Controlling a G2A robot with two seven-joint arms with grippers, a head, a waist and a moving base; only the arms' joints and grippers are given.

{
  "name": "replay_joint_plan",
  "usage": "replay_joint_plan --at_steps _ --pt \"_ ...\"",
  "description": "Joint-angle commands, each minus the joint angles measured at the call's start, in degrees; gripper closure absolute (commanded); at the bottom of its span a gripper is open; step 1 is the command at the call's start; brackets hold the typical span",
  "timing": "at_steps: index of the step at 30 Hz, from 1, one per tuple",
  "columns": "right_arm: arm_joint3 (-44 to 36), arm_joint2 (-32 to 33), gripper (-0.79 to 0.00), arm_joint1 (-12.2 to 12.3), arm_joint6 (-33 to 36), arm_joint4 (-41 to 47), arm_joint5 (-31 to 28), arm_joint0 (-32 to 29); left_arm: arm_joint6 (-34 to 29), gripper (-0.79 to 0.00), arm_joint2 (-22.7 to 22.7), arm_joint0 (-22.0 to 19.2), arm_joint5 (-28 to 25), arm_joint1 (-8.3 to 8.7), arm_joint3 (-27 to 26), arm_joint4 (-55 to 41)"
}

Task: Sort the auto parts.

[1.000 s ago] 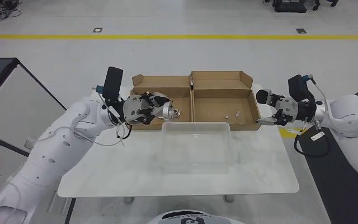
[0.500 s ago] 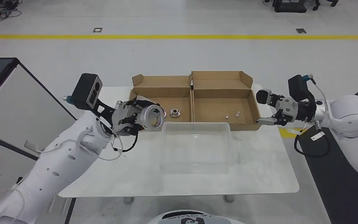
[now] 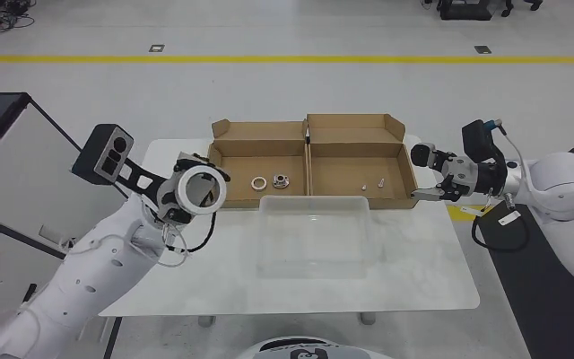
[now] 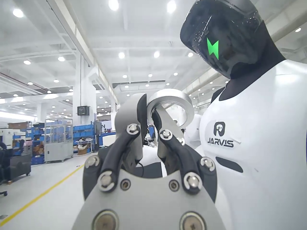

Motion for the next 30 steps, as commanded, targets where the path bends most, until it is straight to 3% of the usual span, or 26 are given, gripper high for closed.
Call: replay_joint_plan --at_steps 1,3,12,20,30 --pt "0.00 0.00 -0.785 0.00 0.00 0.00 0.00 0.00 0.00 0.000 -0.33 0.47 0.00 0.14 1.16 2.39" --pt "0.00 0.00 -0.785 0.00 0.00 0.00 0.00 0.00 0.00 0.000 -0.82 1.05 0.00 0.04 0.75 0.77" --pt "0.00 0.00 -0.785 0.00 0.00 0.00 0.00 0.00 -0.01 0.000 -1.86 2.44 0.00 1.68 6.11 9.71" --pt "0.00 0.00 -0.785 0.00 0.00 0.00 0.00 0.00 0.00 0.000 -2.68 3.06 0.00 2.43 1.33 2.92" --pt "0.00 0.00 -0.785 0.00 0.00 0.00 0.00 0.00 0.01 0.000 -5.84 4.22 0.00 1.63 -4.12 -3.29"
